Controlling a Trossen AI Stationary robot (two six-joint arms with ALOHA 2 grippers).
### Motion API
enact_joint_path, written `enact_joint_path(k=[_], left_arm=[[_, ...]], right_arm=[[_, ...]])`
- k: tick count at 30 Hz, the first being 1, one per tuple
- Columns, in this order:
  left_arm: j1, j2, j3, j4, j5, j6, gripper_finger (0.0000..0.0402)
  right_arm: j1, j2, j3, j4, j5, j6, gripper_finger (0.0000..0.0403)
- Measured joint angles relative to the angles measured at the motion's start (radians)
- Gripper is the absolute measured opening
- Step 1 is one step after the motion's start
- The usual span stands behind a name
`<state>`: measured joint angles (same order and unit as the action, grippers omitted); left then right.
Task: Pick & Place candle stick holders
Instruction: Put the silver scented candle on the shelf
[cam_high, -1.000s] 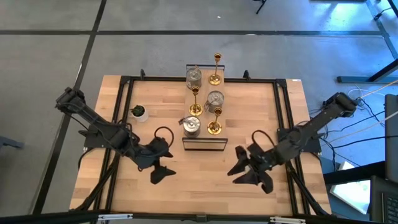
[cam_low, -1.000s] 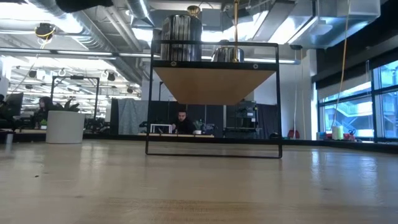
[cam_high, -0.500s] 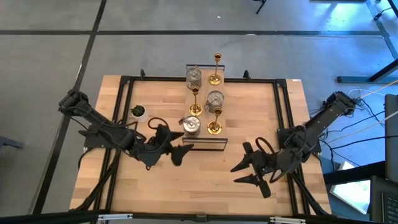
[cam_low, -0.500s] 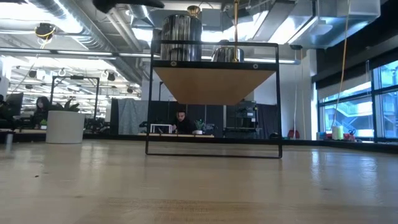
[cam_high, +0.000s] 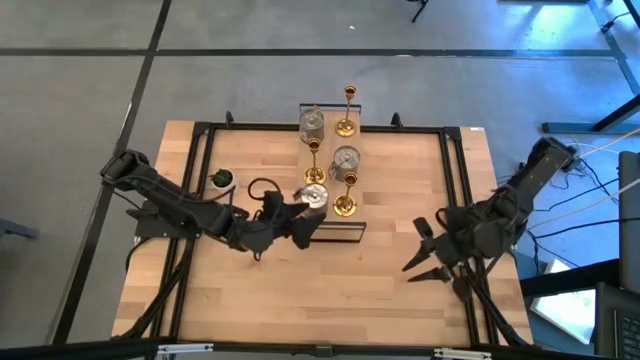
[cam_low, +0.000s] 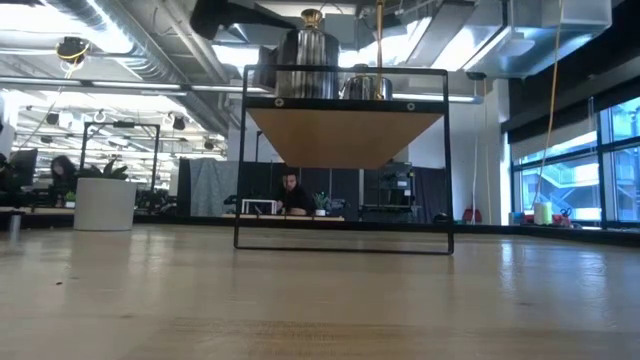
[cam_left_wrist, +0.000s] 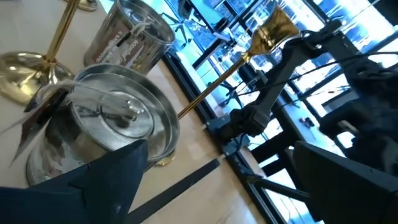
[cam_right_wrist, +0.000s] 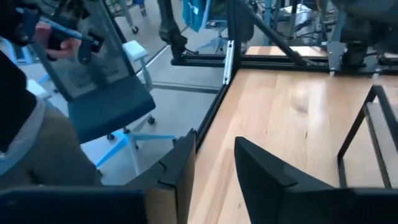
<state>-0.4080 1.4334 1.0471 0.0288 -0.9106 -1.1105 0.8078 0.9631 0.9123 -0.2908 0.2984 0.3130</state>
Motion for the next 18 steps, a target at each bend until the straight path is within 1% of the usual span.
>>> enact_joint_path(k=[3,7,10,13,16,18], left_arm=[[0.011,-0.001,0.0,0.02,0.023,0.023,0.04],[0.008,-0.021,-0.001,-0.003,0.068,0.011,0.04],[-0.014,-0.043,-0.001,-0.012,0.061,-0.003,0.04],[-0.05,-0.073,0.032,-0.083,-0.013,-0.004,0.04],[-0.087,-0.105,0.077,-0.191,-0.117,-0.004,0.04],[-0.088,-0.116,0.106,-0.227,-0.136,0.002,0.04]], right_arm=[[0.0,-0.072,-0.061,0.018,-0.031,0.0,0.0108],[0.009,-0.156,-0.126,0.037,-0.047,0.011,0.0106],[0.025,-0.193,-0.157,0.057,-0.049,0.015,0.0105],[0.035,-0.201,-0.159,0.051,-0.049,0.015,0.0105],[0.038,-0.201,-0.159,0.049,-0.049,0.013,0.0105],[0.038,-0.201,-0.159,0.048,-0.049,0.012,0.0105]])
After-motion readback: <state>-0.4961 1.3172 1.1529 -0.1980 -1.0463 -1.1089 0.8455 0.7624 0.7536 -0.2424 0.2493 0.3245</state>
